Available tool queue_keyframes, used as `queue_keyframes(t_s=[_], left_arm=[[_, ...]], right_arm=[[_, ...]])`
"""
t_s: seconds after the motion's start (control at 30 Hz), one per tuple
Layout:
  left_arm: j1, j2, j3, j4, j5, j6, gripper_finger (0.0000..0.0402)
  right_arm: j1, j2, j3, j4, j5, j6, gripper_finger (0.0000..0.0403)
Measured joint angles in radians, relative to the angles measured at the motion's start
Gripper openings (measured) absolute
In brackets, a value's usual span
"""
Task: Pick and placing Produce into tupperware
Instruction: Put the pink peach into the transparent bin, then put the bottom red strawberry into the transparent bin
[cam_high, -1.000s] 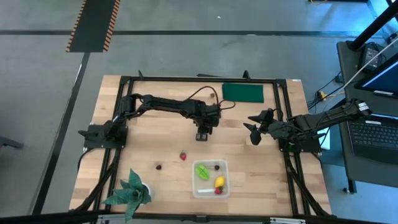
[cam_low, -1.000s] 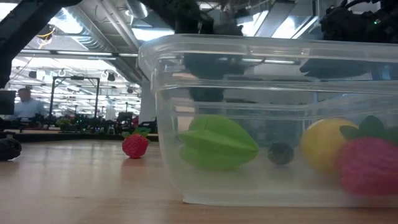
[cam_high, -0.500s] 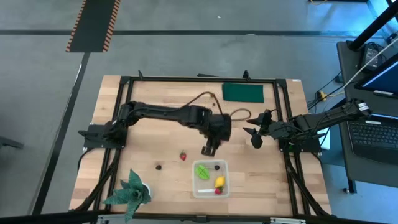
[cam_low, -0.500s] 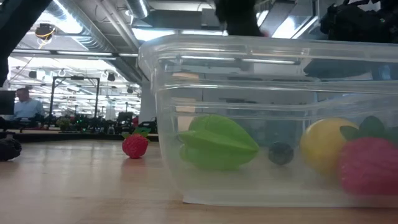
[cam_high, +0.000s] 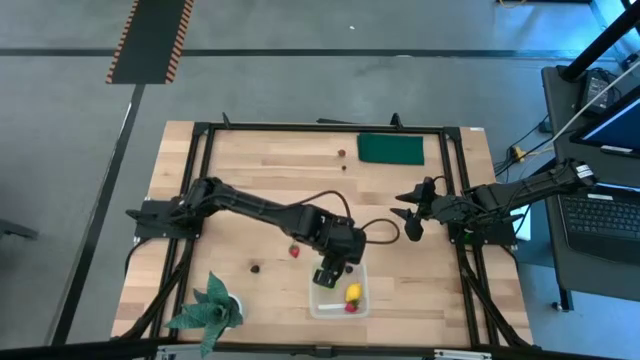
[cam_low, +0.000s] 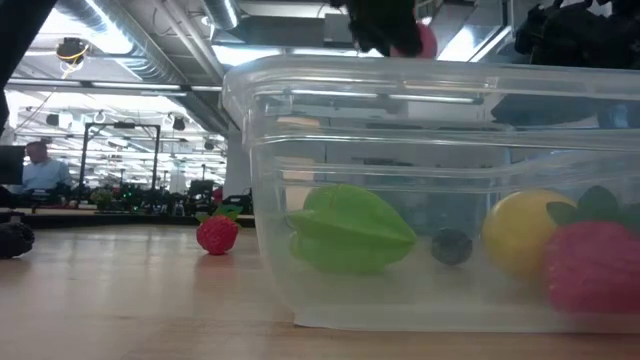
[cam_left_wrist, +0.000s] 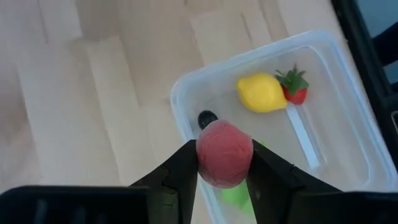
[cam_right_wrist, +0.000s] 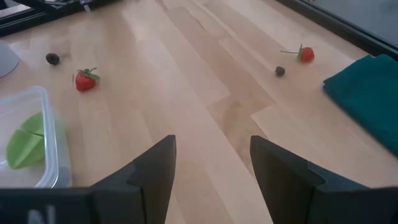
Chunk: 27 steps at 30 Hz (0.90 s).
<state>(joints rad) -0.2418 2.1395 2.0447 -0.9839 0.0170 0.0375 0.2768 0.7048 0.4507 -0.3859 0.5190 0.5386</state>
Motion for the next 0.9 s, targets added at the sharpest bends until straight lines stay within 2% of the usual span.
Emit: queue_keyframes(t_s=[0.2,0.47,0.9], left_arm=[[-0.004,-0.001,-0.133,0.096,0.0,-0.08,0.0109],[-0.004,-0.002,-0.259,0.198,-0.005,-0.113,0.0138],[-0.003,-0.003,-0.284,0.234,-0.016,-0.114,0.0158]], right_arm=[[0.001,0.0,0.0,0.001,-0.006,0.001,0.0208],[0.0,0.0,0.0,0.001,-0.018,0.0,0.0208],[0.001,0.0,0.0,0.001,-0.035,0.004,0.0208]])
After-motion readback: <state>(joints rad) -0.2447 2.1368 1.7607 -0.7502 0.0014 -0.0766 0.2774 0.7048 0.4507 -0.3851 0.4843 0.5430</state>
